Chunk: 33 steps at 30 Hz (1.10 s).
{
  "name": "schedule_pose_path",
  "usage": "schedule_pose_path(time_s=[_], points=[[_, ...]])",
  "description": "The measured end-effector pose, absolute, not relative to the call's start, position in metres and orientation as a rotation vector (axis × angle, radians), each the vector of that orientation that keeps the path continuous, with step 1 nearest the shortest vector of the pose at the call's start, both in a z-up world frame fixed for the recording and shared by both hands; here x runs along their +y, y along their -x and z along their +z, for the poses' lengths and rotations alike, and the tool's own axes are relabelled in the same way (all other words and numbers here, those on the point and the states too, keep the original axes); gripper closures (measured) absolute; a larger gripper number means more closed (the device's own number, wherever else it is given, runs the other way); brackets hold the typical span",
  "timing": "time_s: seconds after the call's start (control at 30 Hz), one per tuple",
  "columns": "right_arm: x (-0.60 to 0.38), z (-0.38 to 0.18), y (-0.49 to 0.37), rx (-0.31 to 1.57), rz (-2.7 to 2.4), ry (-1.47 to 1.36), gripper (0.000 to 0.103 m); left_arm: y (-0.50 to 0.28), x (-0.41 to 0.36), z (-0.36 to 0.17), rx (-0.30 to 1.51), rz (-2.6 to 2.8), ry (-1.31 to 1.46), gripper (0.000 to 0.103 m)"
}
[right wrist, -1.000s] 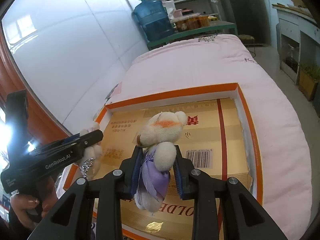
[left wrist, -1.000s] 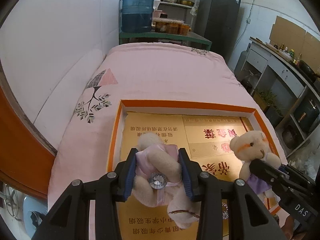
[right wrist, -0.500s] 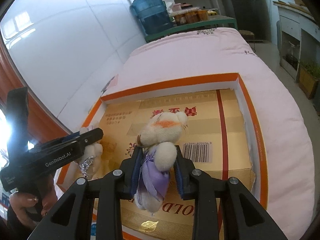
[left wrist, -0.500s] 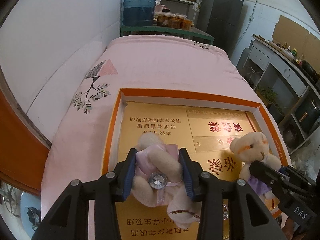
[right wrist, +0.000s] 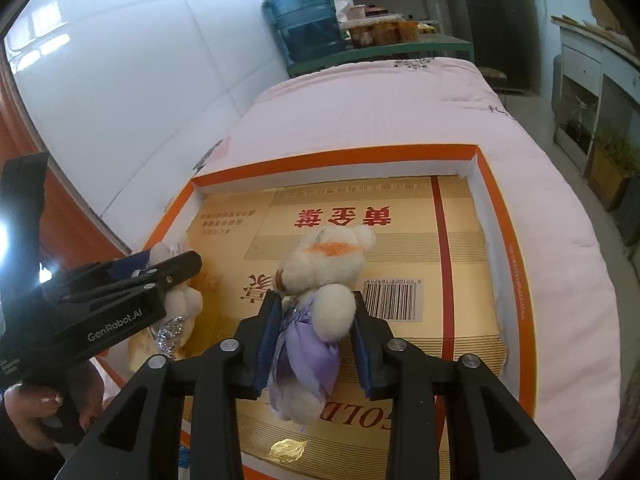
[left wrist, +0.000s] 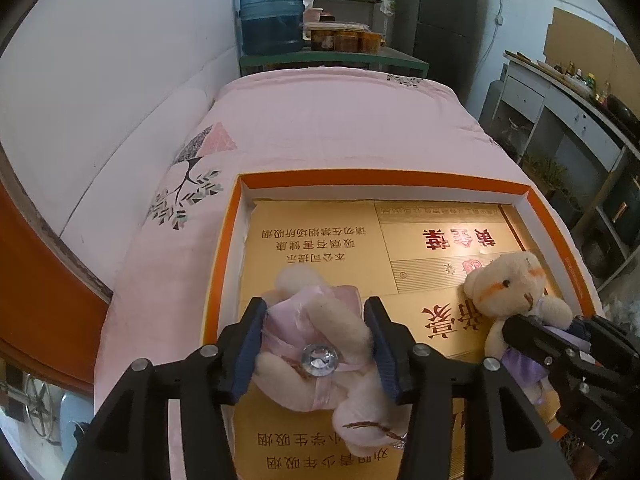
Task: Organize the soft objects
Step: 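Lower both toys into the box and open both tools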
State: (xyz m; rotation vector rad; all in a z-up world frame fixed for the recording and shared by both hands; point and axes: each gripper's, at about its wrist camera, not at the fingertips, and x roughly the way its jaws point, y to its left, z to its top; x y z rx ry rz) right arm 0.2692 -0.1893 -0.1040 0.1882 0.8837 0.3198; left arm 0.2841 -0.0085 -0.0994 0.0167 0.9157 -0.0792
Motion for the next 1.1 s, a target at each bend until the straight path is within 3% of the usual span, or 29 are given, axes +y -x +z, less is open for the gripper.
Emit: schedule_pose_path(time_s=[0.2, 1.1], points=[[-0.188, -0.101, -0.267, 0.872, 0.324, -0.178, 0.051, -0.280, -0.005, -0.094, 0.889, -0.082, 0.016, 0.051], [-0.183, -0.074, -0.241, 0.807, 0.267, -0.110, 0.051, -0.241, -0.007, -0.055, 0.782, -0.085, 0.023, 0.040]])
